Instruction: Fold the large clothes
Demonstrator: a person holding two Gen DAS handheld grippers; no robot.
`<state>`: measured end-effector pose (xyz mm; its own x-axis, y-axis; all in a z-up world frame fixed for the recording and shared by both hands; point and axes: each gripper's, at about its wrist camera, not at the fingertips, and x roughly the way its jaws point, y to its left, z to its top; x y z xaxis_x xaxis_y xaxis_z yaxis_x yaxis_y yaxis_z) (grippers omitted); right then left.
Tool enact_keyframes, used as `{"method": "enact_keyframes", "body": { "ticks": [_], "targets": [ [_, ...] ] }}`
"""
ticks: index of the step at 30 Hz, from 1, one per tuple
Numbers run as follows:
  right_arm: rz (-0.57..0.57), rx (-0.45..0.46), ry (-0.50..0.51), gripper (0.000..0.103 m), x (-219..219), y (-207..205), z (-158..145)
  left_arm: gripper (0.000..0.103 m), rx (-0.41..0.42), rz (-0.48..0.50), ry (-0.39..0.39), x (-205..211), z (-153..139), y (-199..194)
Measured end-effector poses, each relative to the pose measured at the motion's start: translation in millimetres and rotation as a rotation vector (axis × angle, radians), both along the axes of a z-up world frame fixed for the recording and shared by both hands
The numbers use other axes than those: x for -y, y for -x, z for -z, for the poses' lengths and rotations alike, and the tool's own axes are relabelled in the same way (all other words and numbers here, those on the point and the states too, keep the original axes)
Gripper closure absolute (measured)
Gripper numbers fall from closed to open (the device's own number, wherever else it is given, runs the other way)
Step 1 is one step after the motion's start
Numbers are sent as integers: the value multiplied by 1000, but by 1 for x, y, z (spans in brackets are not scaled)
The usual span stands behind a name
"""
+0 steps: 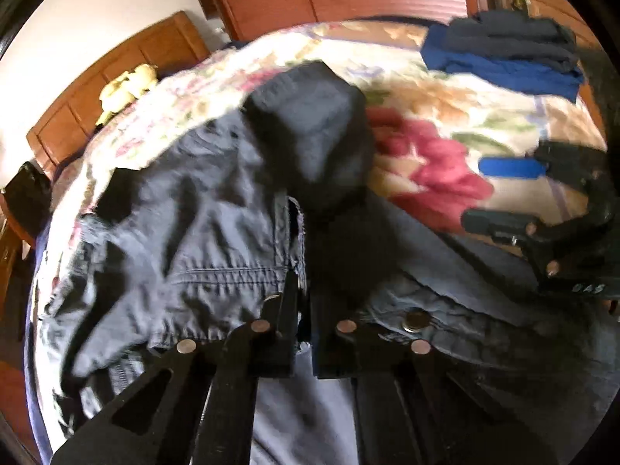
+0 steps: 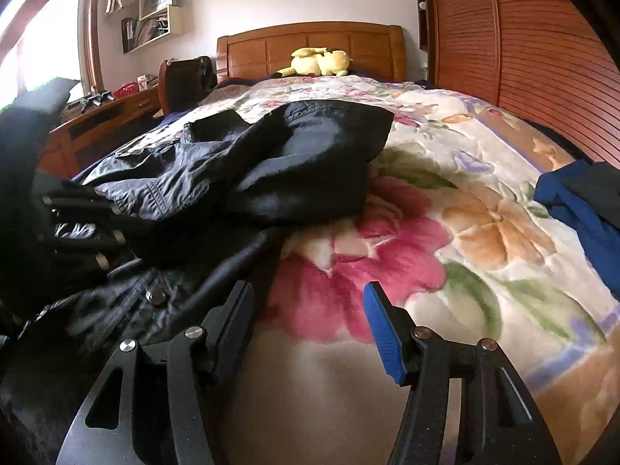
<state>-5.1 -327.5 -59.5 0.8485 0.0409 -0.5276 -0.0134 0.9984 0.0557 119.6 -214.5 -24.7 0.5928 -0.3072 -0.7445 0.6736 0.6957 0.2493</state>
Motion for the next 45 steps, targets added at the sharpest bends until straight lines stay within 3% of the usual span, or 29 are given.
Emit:
{"method": "enact_keyframes", "body": {
  "ticks": [8, 13, 20, 24, 27, 34, 36, 41, 45],
  "targets": [
    [10, -8, -15, 42, 3, -1, -6, 97, 96, -108, 75, -62, -66, -26],
    [-5, 62, -52, 42, 2, -2, -49, 97, 99, -174, 126, -108, -97, -54],
    [-65, 124, -65, 42, -26, -36, -108, 97, 145, -257, 113, -167, -119, -79],
    [-84, 140, -78, 42, -44, -56, -113, 97, 120, -324, 118, -208, -114, -96],
    [-113, 115, -93, 42, -54, -72, -102, 97, 77, -380, 110, -233, -95, -114],
    [-154, 35, -41, 42, -61, -110, -81, 97, 15, -415, 138, -256, -54, -130],
    [-154, 23, -21, 42, -63, -115, -78, 92, -1, -418, 160, -260, -48, -133],
    [-143, 6, -10, 42, -63, -122, -79, 68, 2, -407, 184, -266, -45, -127],
    [-132, 7, -10, 42, -66, -117, -83, 65, 7, -407, 179, -265, -44, -113]
  ]
}}
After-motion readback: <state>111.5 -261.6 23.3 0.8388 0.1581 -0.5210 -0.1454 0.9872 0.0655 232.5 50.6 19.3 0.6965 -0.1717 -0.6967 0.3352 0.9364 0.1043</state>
